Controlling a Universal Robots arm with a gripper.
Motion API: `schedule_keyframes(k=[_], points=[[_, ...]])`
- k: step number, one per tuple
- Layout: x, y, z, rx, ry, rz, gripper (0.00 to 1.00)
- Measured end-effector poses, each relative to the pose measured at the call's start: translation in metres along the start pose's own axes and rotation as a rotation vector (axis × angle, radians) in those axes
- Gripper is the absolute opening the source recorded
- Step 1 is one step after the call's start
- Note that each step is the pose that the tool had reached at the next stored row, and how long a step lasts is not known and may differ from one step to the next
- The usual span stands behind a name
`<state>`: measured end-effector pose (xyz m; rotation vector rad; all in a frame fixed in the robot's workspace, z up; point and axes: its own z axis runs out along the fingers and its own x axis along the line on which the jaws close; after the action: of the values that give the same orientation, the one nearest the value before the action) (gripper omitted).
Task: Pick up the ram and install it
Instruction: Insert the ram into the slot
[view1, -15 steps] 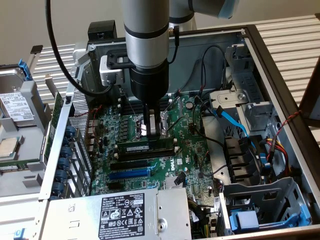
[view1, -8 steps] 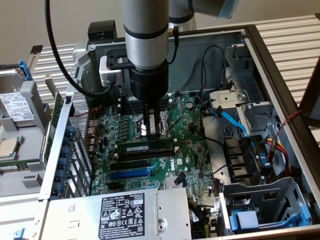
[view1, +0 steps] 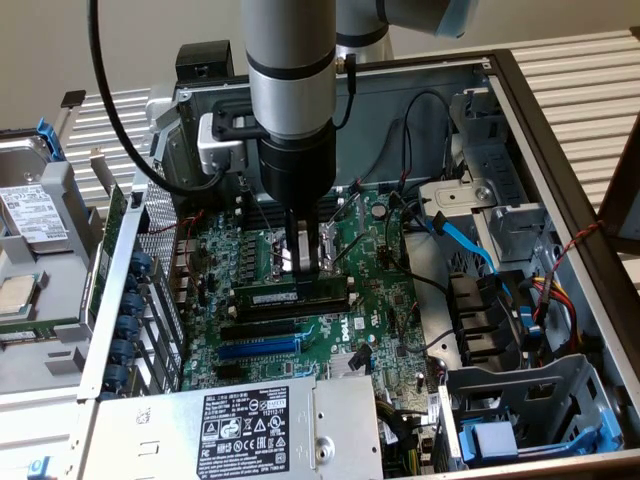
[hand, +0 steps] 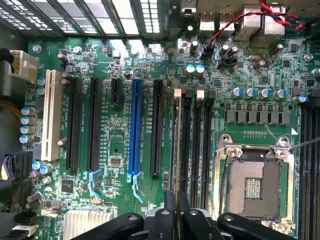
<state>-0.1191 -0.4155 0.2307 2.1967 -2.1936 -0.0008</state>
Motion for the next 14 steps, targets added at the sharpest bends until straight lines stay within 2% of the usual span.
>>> schedule_keyframes(k=[14], points=[[-0.0001,0.0013,0.0014,0.0073,-0.0013,0.0,0.13]])
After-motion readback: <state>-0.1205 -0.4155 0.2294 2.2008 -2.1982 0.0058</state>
